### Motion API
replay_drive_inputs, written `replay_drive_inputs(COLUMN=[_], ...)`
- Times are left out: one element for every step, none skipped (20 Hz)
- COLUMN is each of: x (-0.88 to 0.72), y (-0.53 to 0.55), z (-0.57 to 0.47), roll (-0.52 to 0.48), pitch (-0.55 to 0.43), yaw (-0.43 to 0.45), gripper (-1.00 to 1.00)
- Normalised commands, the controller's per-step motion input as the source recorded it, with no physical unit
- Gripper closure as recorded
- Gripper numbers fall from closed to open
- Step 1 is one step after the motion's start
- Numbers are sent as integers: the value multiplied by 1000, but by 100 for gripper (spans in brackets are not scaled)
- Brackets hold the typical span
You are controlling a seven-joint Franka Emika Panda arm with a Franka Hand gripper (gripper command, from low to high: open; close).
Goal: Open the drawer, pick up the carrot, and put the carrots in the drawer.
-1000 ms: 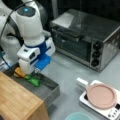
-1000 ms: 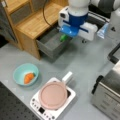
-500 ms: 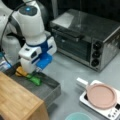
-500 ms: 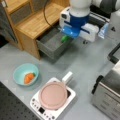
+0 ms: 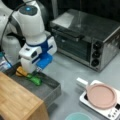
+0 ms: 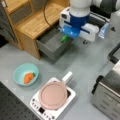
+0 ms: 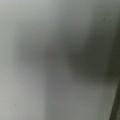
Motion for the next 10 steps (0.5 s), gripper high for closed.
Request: replay_drive_inputs(x=[122,129,138,140,143,140,146,146,152,148], y=[78,61,44,35,22,13,5,-3,-11,-14], z=[76,98,118,124,127,121,126,127,136,133], roll=[41,39,37,37,38,42,44,47,49,50], pitch=[-17,-8,-1,3,6,14,16,28,35,40], yaw=[-146,-143,-142,-141,-140,-136,-135,-134,-135,-134], gripper=[-100,-100,-100,-100,-100,-100,-100,-100,-100,-100])
